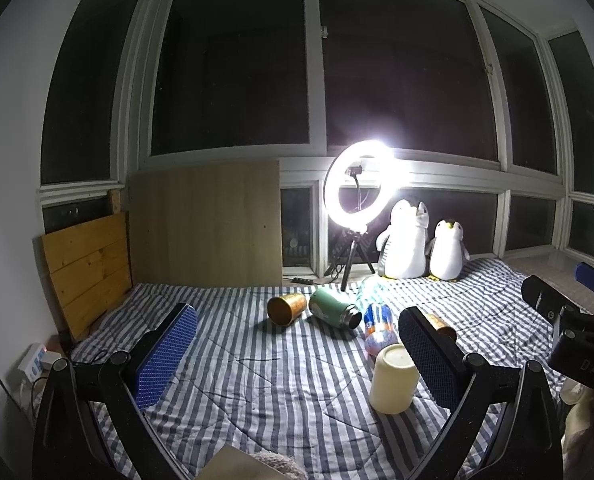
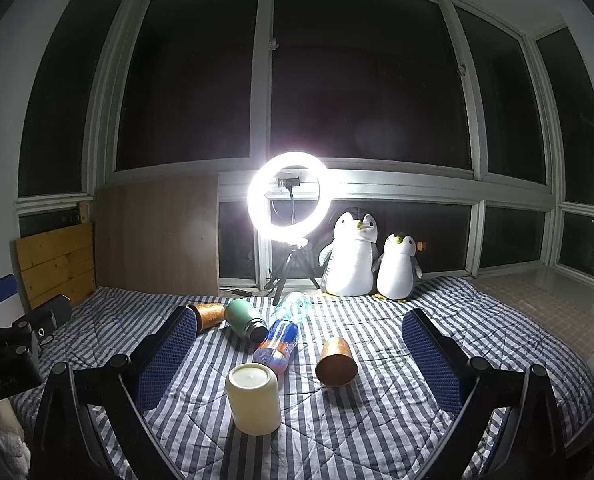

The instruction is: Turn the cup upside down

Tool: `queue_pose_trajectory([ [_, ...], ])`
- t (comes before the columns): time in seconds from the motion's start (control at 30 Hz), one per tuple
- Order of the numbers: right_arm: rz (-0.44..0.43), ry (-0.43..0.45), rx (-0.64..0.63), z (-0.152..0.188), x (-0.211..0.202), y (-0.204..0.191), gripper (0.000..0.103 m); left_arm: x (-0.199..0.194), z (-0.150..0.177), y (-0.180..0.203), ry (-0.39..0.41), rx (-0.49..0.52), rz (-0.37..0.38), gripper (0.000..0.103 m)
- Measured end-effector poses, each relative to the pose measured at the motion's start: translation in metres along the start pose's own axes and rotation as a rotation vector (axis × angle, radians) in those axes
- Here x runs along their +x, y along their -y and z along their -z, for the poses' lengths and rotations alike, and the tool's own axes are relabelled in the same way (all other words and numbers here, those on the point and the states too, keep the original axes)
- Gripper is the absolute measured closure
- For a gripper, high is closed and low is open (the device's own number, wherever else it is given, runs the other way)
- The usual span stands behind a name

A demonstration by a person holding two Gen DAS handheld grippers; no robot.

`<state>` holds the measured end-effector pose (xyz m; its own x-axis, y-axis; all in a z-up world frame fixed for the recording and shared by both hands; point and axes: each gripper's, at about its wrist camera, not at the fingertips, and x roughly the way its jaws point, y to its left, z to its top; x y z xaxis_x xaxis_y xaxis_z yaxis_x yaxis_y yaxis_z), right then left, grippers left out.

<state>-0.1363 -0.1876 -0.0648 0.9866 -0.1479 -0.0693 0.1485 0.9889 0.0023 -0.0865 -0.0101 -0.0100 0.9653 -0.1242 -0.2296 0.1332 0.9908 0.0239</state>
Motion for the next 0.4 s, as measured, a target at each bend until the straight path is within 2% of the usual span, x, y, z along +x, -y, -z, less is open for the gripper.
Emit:
queue_pose_trajectory([
  [0.4,0.003,-0.016,0.004,0.001,0.009,0.001,0.001,0.012,0.001,0.000,-0.018,0.001,0.003,0.001],
])
